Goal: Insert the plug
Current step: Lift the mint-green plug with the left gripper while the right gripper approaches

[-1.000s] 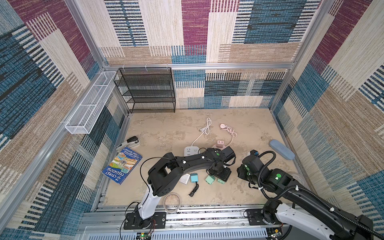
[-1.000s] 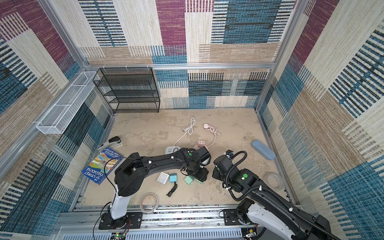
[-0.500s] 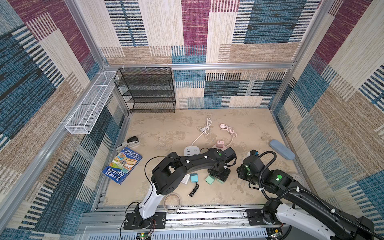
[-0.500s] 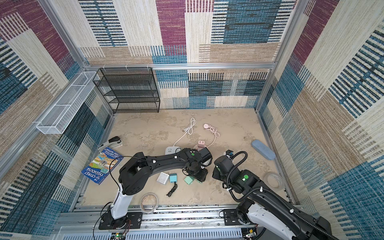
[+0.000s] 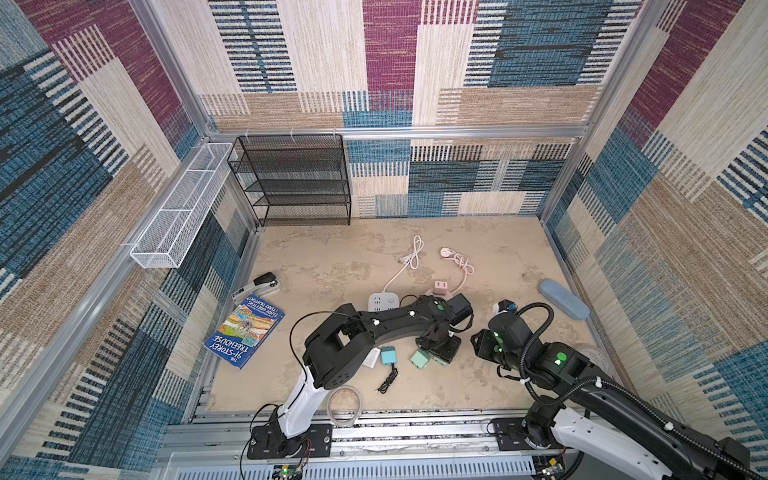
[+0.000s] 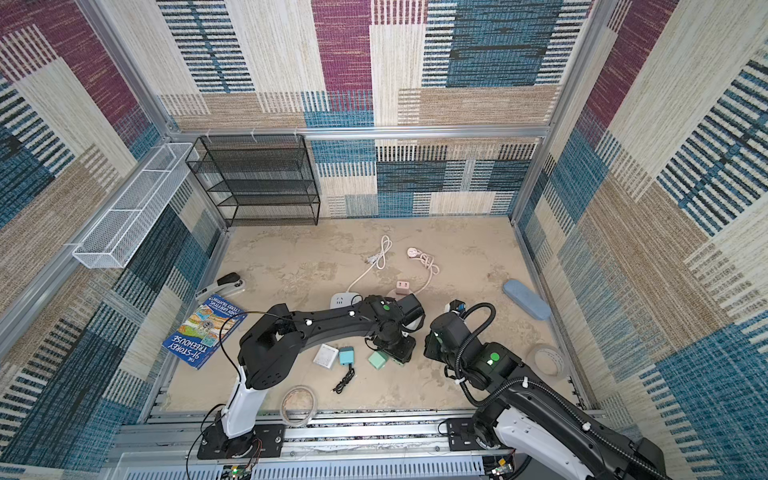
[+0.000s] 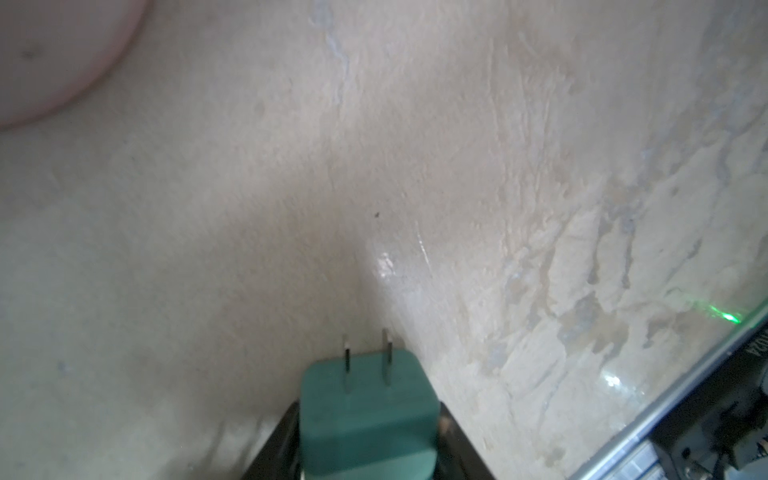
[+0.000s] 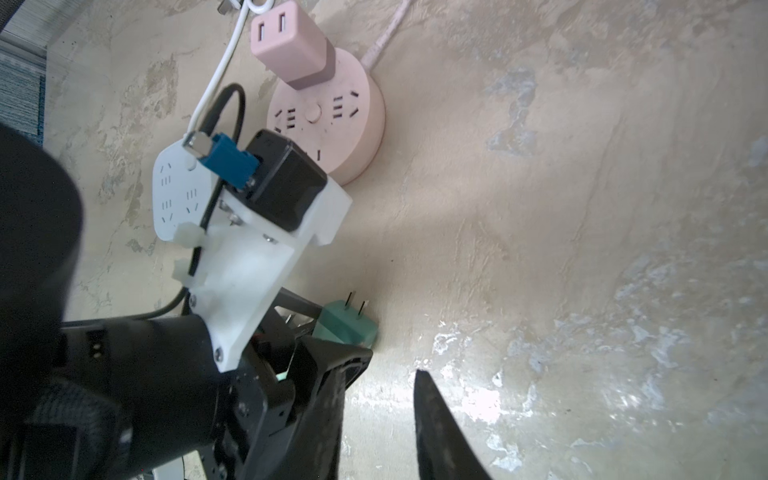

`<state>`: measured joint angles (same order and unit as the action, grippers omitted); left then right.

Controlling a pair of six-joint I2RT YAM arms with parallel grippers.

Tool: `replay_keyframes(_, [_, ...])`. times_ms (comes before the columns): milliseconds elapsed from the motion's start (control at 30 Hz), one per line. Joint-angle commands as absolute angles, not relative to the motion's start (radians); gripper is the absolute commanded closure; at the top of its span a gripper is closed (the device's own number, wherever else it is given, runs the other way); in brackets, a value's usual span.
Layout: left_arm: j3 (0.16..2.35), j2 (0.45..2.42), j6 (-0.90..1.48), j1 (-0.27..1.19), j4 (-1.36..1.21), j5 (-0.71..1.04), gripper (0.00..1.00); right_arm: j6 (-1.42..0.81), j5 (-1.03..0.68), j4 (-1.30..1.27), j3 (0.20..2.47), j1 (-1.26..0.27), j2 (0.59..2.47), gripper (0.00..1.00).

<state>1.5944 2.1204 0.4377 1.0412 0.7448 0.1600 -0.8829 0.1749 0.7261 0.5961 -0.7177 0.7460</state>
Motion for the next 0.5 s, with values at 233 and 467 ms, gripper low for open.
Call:
replay_keyframes(233, [1.458,1.864,0.526,0.922,0.592,0.249,1.00,-0.787,0.264,0.591,0.602,-0.718,0.599,0.69])
replay_keyframes(467, [1.388,1.710,0.711,0.831,0.406,0.344,1.00,-0.650,0.299,0.403,0.568,-0.718,0.631,0.67])
